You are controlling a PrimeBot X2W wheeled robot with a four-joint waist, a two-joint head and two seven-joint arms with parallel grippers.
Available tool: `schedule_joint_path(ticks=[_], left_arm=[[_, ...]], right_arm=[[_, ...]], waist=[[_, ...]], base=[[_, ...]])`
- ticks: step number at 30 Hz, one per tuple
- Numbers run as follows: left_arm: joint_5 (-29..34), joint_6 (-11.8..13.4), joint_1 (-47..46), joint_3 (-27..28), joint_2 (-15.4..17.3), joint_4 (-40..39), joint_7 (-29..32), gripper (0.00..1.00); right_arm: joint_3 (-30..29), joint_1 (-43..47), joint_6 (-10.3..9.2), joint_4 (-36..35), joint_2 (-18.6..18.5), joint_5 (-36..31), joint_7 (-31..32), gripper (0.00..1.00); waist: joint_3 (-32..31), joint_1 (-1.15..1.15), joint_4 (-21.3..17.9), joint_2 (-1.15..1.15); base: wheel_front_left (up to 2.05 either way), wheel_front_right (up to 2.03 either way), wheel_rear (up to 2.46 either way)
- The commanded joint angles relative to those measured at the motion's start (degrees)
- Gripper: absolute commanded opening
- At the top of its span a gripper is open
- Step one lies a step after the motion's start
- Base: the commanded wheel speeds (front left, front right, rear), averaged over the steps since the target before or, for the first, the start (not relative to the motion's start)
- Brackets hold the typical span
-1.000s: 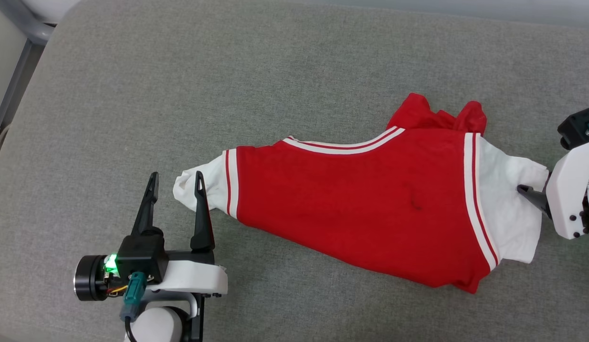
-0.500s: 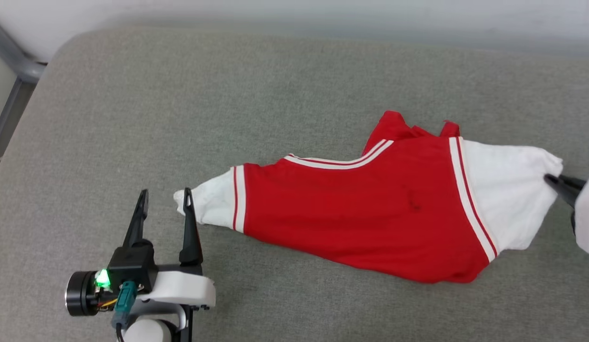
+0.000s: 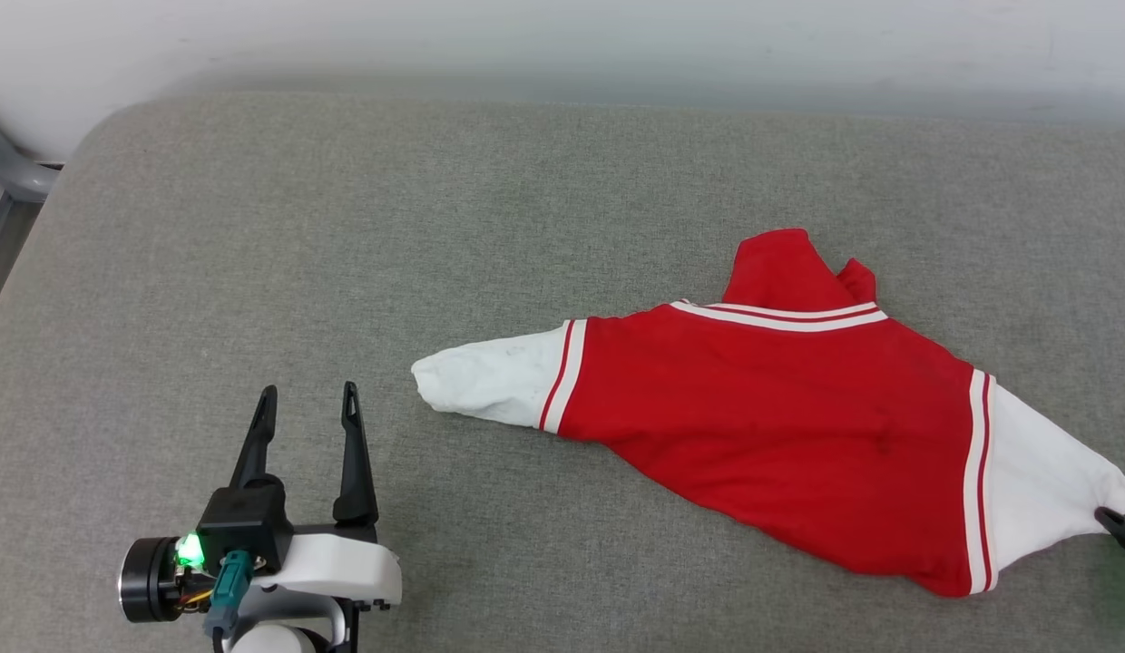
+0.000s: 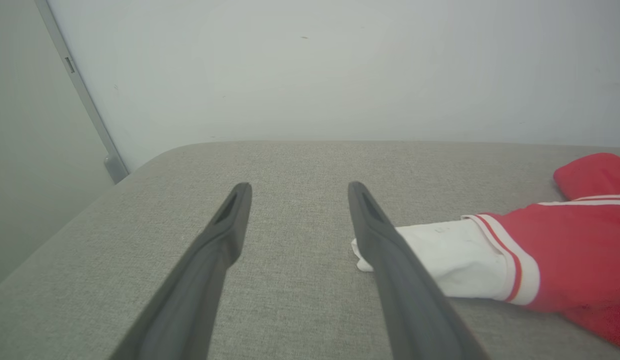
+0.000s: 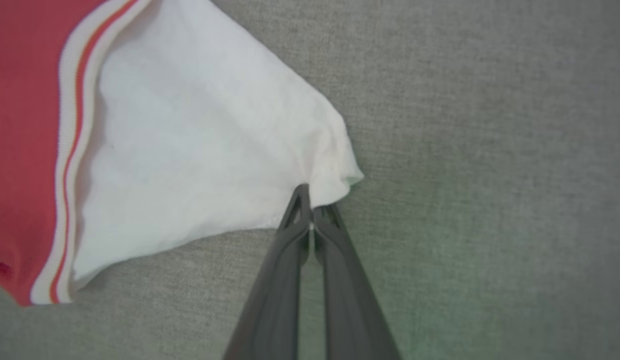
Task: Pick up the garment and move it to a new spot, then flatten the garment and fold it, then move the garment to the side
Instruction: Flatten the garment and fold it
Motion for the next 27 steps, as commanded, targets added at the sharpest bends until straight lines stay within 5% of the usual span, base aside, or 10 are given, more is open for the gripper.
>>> schedule_joint_path(ticks=[1, 4, 5, 6, 7, 17, 27], left_arm=[[0.2, -0.5, -0.4, 0.4, 0.0, 0.3, -0.1, 1.00], [0.2, -1.5, -1.4, 1.0, 0.2, 1.2, -0.1, 1.00], [0.2, -1.9, -1.8, 1.2, 0.4, 1.6, -0.1, 1.00], [0.0, -2.4, -2.0, 1.4, 0.6, 1.9, -0.1, 1.00], [-0.2, -2.9, -2.3, 1.7, 0.8, 2.3, -0.1, 1.00], [-0.6, -9.2, -9.2, 2.1, 6.0, 6.8, 0.5, 1.00], [-4.0, -16.4, -23.0, -1.6, 12.3, 11.2, 14.7, 1.00]], right_arm=[[0.7, 2.2, -0.02, 1.1, 2.0, 0.4, 0.2, 0.00], [0.5, 2.5, -0.02, 2.7, 3.5, -0.4, -1.1, 0.01], [0.2, 2.2, -0.02, 3.1, 3.9, -0.7, -2.0, 0.39], [-0.2, 1.7, -0.02, 3.2, 4.2, -1.0, -3.2, 0.93], [-0.7, 1.0, -0.02, 3.4, 4.2, -1.8, -4.8, 1.00], [-8.0, -2.3, -0.03, 3.8, 6.8, -12.2, -22.0, 1.00], [-20.3, 1.6, -0.03, -6.1, 14.1, -26.0, -22.2, 1.00]], waist=[[0.1, 0.00, -0.1, 0.00], [0.0, 0.00, -0.2, 0.00], [-0.2, 0.00, -0.3, 0.00], [-0.4, 0.00, -0.5, 0.00], [-0.7, 0.00, -0.7, 0.00], [-2.8, 0.00, -2.7, 0.00], [-2.2, 0.00, -4.9, 0.00]], base=[[0.00, 0.00, 0.00], [0.00, 0.00, 0.00], [0.00, 0.00, 0.00], [0.00, 0.00, 0.00], [0.00, 0.00, 0.00], [0.00, 0.00, 0.00], [0.00, 0.00, 0.00]])
